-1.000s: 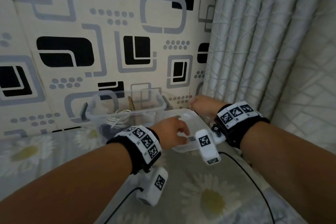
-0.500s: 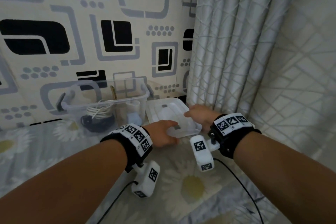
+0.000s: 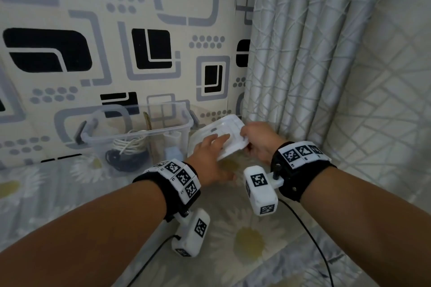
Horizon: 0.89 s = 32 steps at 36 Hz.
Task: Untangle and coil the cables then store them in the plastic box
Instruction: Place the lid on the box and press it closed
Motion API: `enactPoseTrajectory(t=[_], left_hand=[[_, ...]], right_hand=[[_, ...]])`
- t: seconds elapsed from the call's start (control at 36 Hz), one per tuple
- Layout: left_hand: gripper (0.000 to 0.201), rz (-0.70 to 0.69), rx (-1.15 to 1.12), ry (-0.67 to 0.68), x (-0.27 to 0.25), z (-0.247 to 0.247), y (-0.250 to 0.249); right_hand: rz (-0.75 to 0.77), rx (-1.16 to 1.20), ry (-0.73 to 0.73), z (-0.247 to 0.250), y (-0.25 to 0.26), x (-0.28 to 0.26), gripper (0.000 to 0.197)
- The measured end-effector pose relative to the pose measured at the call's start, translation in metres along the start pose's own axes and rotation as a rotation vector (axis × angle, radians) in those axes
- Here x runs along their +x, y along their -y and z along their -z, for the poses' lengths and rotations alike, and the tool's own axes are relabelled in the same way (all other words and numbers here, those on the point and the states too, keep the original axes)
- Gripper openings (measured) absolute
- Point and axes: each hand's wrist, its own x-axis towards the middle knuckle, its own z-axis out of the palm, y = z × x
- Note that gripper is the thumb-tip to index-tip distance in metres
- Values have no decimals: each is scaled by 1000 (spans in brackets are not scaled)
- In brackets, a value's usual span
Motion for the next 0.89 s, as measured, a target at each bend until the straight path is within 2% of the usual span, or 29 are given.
enactPoseTrajectory(t=[0.11, 0.22, 0.28, 0.33, 0.42, 0.5, 0.61, 0.69, 0.83, 0.89], left_hand=[[62, -80, -50, -221, -3, 11, -5], [42, -126, -127, -418, -11, 30, -14], [35, -148, -136, -491, -14, 40, -17], [33, -162, -154, -533, -16, 51, -18], [31, -157, -198, -595, -20, 70, -19], [32, -125, -243, -669, -26, 94, -16], [32, -89, -349, -741, -36, 124, -5], [25, -51, -405, -786, -43, 142, 7], [29, 15, -512, -858, -51, 165, 24], [33, 33, -538, -875, -54, 174, 31]], right_hand=[[96, 166, 2, -9, 15, -8, 14], [185, 154, -41, -19, 30, -16, 45], [202, 144, -78, -23, 34, -16, 53], [196, 147, -98, -29, 36, -19, 60], [180, 129, -162, -30, 30, 1, 84], [190, 27, -226, -25, 21, 38, 78], [160, -23, -290, -27, 31, 32, 82], [181, -25, -251, -36, 45, 12, 82], [203, 7, -108, -54, 57, 0, 72], [237, -18, -65, -61, 60, 1, 74]])
